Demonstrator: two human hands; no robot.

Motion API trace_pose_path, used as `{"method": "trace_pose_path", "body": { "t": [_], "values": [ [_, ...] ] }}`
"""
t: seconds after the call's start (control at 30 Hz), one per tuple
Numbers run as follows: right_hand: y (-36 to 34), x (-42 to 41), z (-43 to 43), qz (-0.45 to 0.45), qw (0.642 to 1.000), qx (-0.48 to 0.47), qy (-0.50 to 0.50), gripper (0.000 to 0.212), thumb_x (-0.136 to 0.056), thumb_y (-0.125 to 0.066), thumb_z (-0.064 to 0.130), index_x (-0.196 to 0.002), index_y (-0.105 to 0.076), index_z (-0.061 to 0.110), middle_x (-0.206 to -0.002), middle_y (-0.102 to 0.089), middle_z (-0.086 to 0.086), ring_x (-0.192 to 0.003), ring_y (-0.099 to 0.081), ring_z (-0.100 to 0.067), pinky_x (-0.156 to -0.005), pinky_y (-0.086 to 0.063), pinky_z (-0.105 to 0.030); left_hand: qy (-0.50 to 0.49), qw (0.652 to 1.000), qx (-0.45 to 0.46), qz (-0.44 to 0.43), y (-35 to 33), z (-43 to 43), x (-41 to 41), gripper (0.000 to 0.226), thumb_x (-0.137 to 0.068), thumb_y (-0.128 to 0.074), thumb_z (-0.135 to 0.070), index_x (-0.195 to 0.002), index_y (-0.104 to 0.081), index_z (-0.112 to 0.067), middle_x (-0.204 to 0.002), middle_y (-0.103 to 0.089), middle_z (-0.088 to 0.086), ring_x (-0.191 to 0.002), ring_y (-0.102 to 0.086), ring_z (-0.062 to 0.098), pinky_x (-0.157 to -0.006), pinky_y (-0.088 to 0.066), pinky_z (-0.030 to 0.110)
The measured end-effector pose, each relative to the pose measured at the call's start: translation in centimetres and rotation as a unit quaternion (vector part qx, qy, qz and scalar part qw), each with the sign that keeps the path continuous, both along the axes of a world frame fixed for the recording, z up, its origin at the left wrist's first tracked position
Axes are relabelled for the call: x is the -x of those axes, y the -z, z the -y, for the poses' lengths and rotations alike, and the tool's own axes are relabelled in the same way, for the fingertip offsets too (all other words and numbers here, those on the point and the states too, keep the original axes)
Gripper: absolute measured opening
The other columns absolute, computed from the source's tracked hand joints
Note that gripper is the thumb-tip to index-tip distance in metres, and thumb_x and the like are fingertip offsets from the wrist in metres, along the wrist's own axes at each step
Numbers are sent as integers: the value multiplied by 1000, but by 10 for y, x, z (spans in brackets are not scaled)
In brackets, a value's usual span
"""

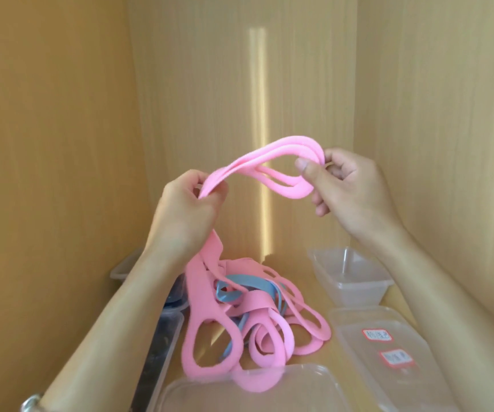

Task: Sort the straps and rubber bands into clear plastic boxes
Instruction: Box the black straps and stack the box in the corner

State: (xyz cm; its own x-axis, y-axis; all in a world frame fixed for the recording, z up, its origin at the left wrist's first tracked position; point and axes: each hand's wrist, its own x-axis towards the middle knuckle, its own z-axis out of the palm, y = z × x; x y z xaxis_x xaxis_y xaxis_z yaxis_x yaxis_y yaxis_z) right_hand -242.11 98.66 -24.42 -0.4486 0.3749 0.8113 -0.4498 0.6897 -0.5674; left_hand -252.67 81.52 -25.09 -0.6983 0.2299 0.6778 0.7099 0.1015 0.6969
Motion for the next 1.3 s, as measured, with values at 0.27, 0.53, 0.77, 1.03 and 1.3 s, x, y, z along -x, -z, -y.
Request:
{"method": "trace_pose_path", "body": {
  "t": [0.27, 0.53, 0.77, 1.03, 1.3],
  "values": [
    [-5, 1, -10, -66, 992, 98, 53, 24, -93, -62, 30, -74, -61, 15, -44, -54, 6, -36, -54, -10, -44, -46, -22, -18, 945, 325, 37, 12, -14, -16, 22, -88, -55, -17, -110, -58, -20, -91, -62, 7, -83, -63, 28, -71, -51, 33],
    [-12, -7, -24, -119, 982, 121, 84, 23, -91, -63, 34, -70, -60, 24, -46, -56, 5, -38, -56, -8, -48, -49, -28, -63, 926, 370, 46, 5, -13, -20, 11, -82, -60, -29, -87, -51, -24, -78, -57, 0, -69, -55, 21, -58, -41, 28],
    [-11, -5, -18, -95, 988, 94, 72, 26, -92, -63, 36, -74, -61, 18, -46, -53, 6, -38, -55, -8, -48, -49, -28, -140, 972, 184, -32, -16, 13, -11, 25, -92, -43, -31, -79, -60, -17, -75, -68, 9, -67, -65, 32, -62, -55, 37],
    [-6, -3, -18, -52, 994, 79, 61, 26, -93, -61, 35, -78, -62, 14, -46, -54, 8, -40, -55, -9, -50, -51, -27, 27, 997, -74, -1, -15, 6, -8, 16, -98, -45, -19, -91, -58, -23, -90, -67, -4, -86, -67, 16, -75, -57, 51],
    [-10, -8, -9, -122, 988, 81, 56, 21, -95, -59, 37, -77, -59, 26, -48, -55, 9, -43, -56, -8, -59, -51, -35, 104, 985, -107, -83, -11, -2, -24, 21, -103, -36, -23, -92, -54, -27, -72, -61, -2, -64, -61, 10, -56, -49, 30]
  ]
}}
